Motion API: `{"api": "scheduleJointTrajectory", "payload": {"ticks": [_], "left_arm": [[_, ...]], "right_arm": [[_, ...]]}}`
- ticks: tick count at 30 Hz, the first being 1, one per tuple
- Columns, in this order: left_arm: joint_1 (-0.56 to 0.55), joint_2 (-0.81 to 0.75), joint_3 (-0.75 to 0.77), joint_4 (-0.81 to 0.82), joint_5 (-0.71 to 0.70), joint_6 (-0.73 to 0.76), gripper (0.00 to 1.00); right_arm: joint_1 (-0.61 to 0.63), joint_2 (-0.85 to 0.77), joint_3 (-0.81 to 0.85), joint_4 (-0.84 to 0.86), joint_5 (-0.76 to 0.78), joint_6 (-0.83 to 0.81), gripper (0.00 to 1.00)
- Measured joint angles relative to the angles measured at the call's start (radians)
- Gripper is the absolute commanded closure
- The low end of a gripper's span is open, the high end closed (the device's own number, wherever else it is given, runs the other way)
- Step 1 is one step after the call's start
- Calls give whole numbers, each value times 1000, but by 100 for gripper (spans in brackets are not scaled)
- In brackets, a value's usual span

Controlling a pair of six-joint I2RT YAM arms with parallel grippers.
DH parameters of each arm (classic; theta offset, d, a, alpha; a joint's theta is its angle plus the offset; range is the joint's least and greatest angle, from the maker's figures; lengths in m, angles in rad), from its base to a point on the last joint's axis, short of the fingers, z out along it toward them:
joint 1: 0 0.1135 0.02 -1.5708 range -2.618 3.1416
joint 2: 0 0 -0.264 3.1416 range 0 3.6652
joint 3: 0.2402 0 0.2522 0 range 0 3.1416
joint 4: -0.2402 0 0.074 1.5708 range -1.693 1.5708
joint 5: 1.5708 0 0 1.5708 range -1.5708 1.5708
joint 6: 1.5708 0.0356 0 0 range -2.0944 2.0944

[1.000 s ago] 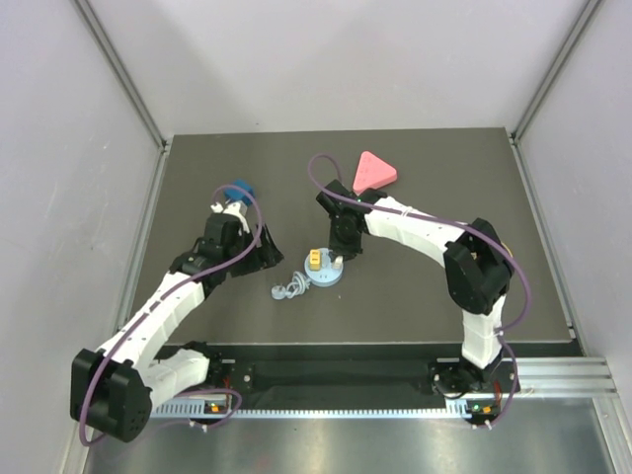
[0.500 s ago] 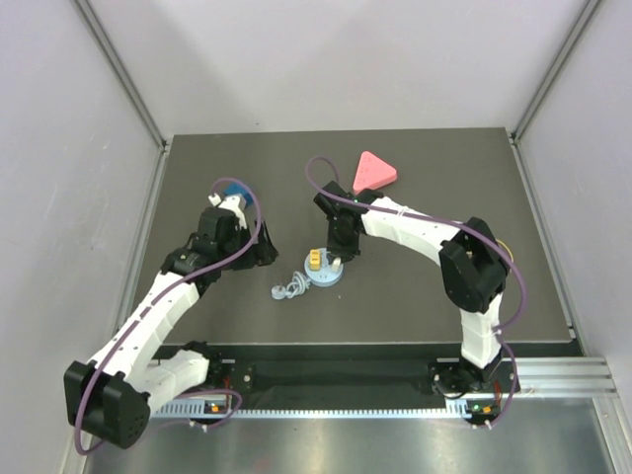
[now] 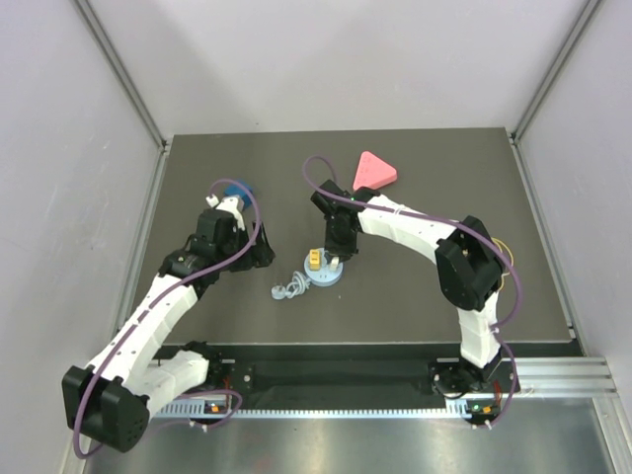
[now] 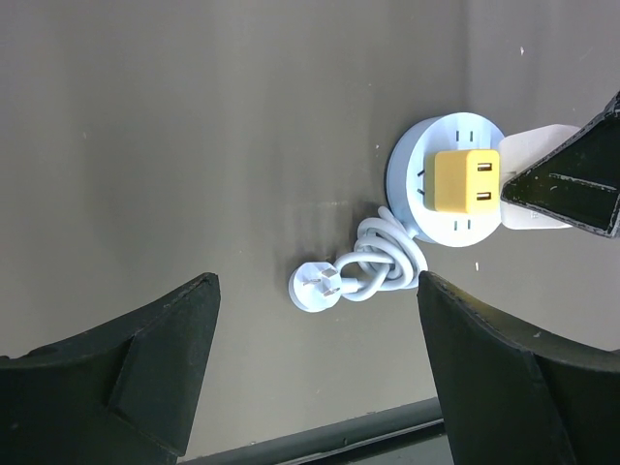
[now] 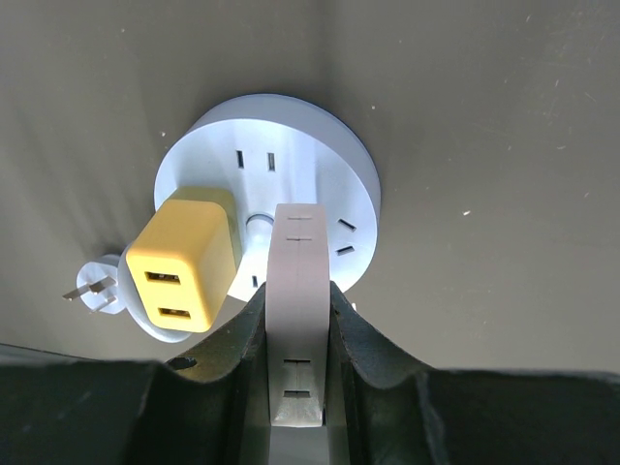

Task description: Insert the plug

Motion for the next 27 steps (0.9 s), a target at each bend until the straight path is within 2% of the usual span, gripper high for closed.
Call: {"api": "scheduleJointTrajectory", "payload": {"ticks": [27], "left_arm": [[0, -22, 0, -2, 0, 2, 12]], "right_arm": [[-1, 1, 5, -1, 0, -27, 100]]}}
